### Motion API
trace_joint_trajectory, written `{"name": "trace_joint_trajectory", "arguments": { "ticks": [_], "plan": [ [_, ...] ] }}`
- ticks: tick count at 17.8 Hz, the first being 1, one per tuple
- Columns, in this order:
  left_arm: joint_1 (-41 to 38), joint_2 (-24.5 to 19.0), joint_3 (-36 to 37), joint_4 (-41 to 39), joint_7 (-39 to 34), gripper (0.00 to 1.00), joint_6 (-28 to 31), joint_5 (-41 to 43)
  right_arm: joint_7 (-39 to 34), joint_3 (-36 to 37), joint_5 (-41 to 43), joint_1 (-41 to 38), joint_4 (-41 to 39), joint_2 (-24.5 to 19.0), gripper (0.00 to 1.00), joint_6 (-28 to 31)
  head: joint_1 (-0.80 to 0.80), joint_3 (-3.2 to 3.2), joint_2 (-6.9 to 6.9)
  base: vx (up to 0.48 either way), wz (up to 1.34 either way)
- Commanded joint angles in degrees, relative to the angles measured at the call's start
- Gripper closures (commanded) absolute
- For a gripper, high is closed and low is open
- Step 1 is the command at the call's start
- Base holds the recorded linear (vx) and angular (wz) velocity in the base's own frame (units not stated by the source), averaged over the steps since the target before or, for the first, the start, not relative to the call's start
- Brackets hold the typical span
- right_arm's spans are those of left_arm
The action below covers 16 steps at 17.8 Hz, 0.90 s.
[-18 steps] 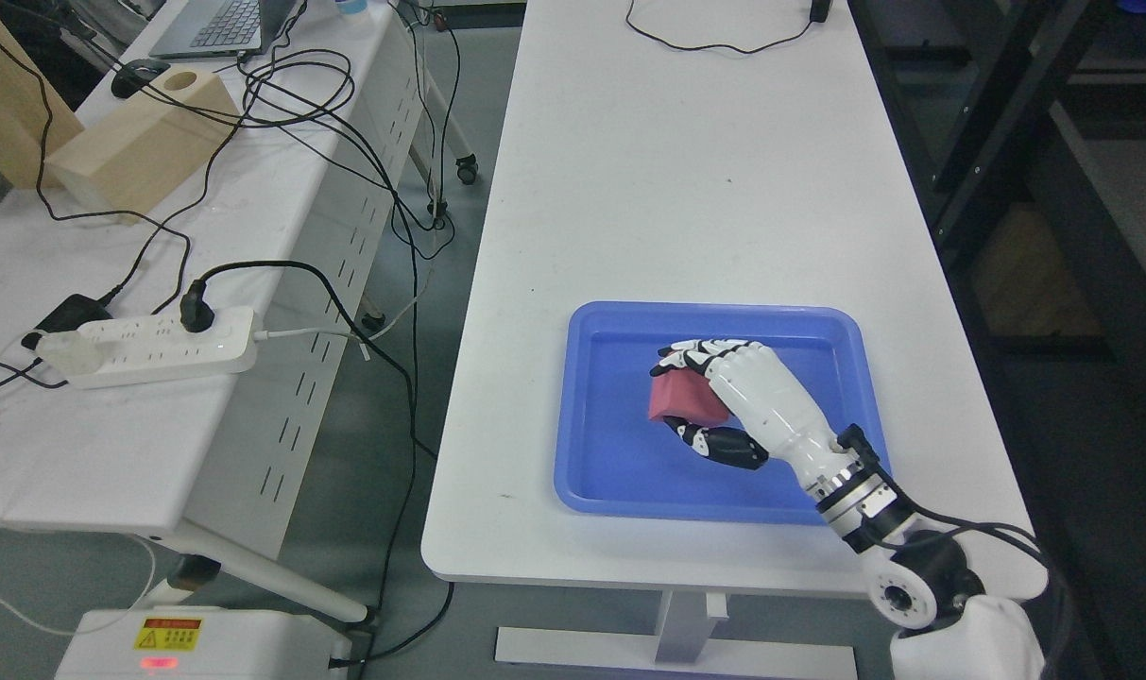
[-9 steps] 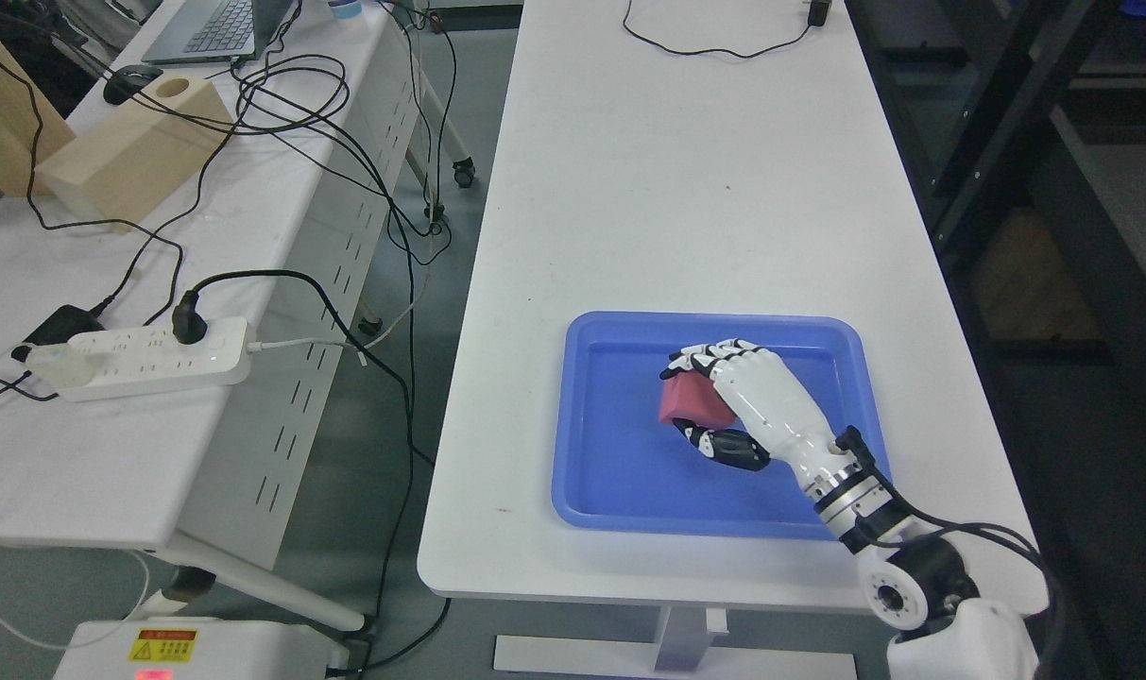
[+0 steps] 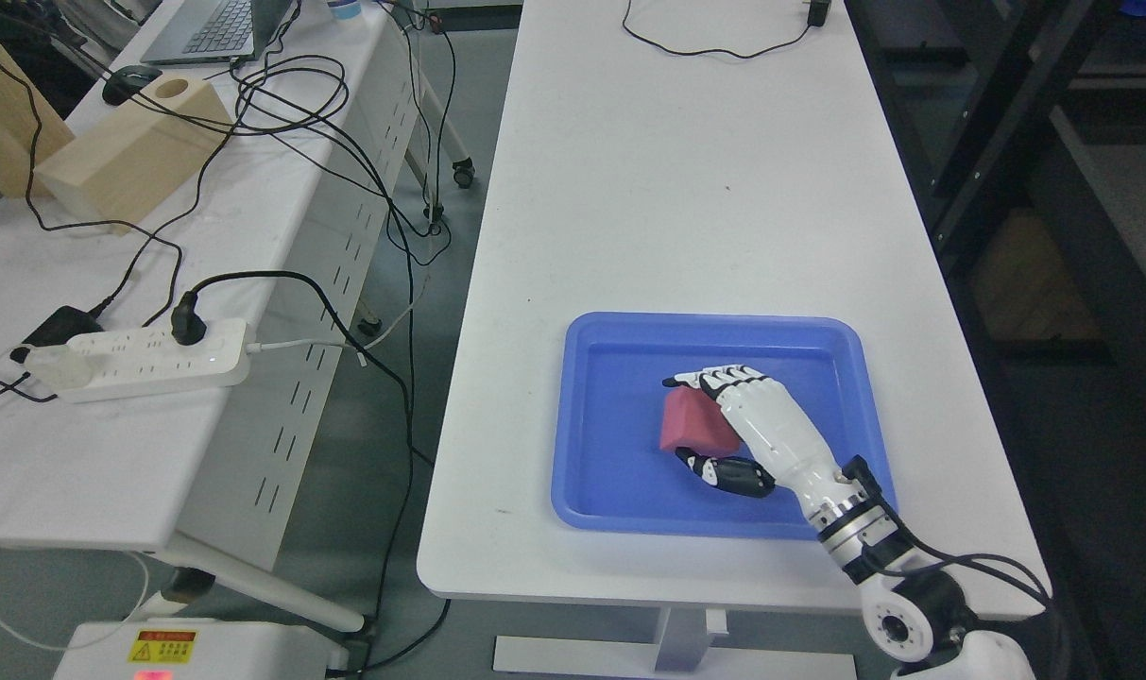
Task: Pick pink block from left shelf to tray
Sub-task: 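Open the right hand and release the cube in the blue tray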
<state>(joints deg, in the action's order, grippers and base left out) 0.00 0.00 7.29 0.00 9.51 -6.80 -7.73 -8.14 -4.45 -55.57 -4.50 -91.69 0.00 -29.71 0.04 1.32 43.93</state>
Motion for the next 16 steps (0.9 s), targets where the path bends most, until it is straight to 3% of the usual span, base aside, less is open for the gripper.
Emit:
{"name": "trace_joint_trajectory", "arguments": {
  "ticks": [1, 5, 11, 16],
  "plan": [
    [-1.14, -1.00, 0.00, -1.00, -0.02, 0.00, 0.03, 0.00, -0.47, 1.28, 5.82, -1.39, -1.30, 1.00, 0.26, -0.43, 0.00, 0.00, 0.00, 0.000, 0.00],
    [-1.14, -1.00, 0.00, -1.00, -0.02, 0.00, 0.03, 0.00, -3.10, 2.15, 11.34, -1.47, -1.92, 1.00, 0.18, -0.35, 0.00, 0.00, 0.00, 0.000, 0.00],
    [-1.14, -1.00, 0.00, -1.00, -0.02, 0.00, -0.05, 0.00, -10.05, 7.60, 41.47, -1.39, -2.01, 1.00, 0.02, 0.00, 0.00, 0.00, 0.00, 0.000, 0.00],
    [-1.14, -1.00, 0.00, -1.00, -0.02, 0.00, 0.03, 0.00, -9.52, 10.07, 49.94, -1.30, -2.01, 1.00, 0.01, 5.18, 0.00, 0.00, 0.00, -0.005, 0.00]
  ]
}}
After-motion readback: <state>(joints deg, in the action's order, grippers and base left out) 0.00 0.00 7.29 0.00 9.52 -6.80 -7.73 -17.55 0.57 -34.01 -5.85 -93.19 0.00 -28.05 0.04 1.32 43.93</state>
